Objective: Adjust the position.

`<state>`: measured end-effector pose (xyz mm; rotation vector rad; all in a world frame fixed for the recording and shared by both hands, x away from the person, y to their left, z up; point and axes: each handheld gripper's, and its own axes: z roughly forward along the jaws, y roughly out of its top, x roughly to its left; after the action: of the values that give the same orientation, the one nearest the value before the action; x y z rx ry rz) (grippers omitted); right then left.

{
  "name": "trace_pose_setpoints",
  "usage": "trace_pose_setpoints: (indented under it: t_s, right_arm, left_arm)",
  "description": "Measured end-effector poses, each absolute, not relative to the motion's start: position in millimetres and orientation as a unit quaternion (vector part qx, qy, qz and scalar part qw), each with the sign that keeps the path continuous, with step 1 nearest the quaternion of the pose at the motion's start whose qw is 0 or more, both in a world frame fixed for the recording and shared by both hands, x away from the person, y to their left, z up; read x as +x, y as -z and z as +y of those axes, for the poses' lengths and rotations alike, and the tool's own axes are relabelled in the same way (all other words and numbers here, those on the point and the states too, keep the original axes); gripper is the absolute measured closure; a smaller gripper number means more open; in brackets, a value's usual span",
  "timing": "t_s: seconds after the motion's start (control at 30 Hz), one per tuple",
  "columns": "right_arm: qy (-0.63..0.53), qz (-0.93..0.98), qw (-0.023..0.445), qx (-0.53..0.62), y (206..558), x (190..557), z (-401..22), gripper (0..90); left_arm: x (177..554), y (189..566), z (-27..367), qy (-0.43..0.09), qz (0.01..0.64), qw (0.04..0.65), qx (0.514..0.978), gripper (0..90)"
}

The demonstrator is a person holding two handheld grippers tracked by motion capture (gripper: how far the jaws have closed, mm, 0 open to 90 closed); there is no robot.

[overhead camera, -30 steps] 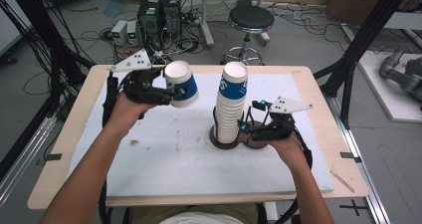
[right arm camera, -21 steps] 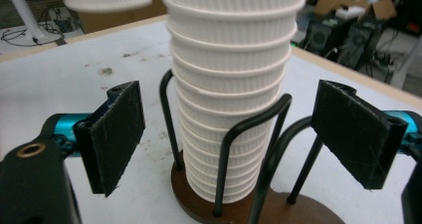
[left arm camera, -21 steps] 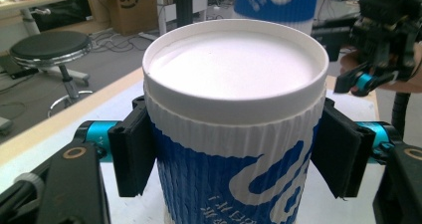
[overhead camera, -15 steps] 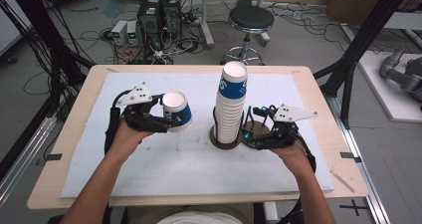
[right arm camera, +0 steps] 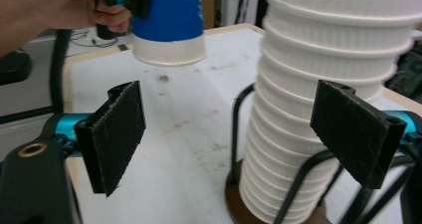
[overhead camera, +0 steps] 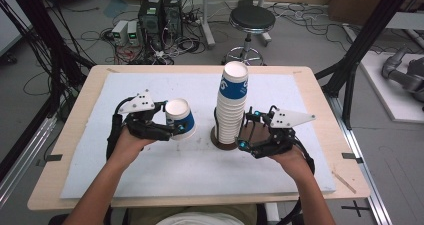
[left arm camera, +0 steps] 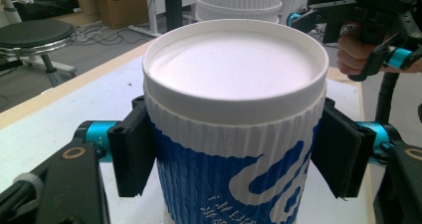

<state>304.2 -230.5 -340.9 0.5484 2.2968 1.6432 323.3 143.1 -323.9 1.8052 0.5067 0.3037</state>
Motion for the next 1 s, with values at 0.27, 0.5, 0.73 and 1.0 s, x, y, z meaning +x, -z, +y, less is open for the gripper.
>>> trace_pose_setpoints:
  t_s: [0.27, 0.5, 0.73, 1.0]
  right_arm:
    - [-0.566, 0.800, 0.114, 0.164, 341, 295, -214, 14.3]
    - [-0.564, 0.804, 0.102, 0.156, 351, 294, -190, 14.3]
    - [-0.564, 0.805, 0.091, 0.162, 357, 296, -181, 14.3]
    - [-0.566, 0.808, 0.076, 0.146, 360, 295, -169, 14.3]
  left_arm:
    - [317, 323, 131, -0.119, 0.201, 0.585, 0.776, 27.1]
    - [315, 326, 122, -0.105, 0.183, 0.587, 0.782, 27.1]
    - [312, 330, 110, -0.090, 0.151, 0.589, 0.789, 27.1]
    - [309, 330, 99, -0.077, 0.130, 0.601, 0.785, 27.2]
